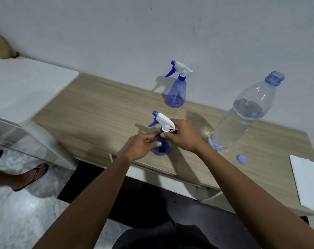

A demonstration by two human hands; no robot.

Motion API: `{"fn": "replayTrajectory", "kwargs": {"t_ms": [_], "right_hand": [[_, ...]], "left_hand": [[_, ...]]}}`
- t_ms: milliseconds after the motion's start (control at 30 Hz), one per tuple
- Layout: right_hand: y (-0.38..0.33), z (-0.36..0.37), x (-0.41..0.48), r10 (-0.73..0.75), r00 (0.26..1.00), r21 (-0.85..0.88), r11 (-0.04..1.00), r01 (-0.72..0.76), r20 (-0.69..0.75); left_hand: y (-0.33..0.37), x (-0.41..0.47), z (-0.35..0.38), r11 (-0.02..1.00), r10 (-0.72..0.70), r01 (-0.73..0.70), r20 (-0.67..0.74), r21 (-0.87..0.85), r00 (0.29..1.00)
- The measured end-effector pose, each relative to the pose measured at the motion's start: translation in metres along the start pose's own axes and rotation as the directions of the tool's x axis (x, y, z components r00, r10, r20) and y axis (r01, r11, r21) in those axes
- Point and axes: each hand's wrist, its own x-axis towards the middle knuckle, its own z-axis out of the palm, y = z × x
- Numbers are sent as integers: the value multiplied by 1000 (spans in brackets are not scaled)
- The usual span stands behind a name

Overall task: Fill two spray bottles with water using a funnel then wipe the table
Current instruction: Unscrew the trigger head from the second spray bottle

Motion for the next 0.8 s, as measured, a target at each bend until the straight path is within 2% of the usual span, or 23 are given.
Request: {"fn": "replayTrajectory", "kwargs": {"t_ms": [333,500,667,800], "right_hand": [[3,-12,-5,9,993,84,996,-19,121],[-1,-14,-7,-33,997,169,985,20,74],[-22,-34,-5,-20,998,418,907,44,-62],[-44,-60,0,-36,988,500,859,108,-153]], "left_hand": [[1,0,1,1000,-26,26,-14,-8,1000],[4,-3,1,1000,-23,23,-11,-11,1000],[9,-4,0,985,11,-9,-11,172,1000],[12,-1,-3,933,61,-51,-16,357,998]]}}
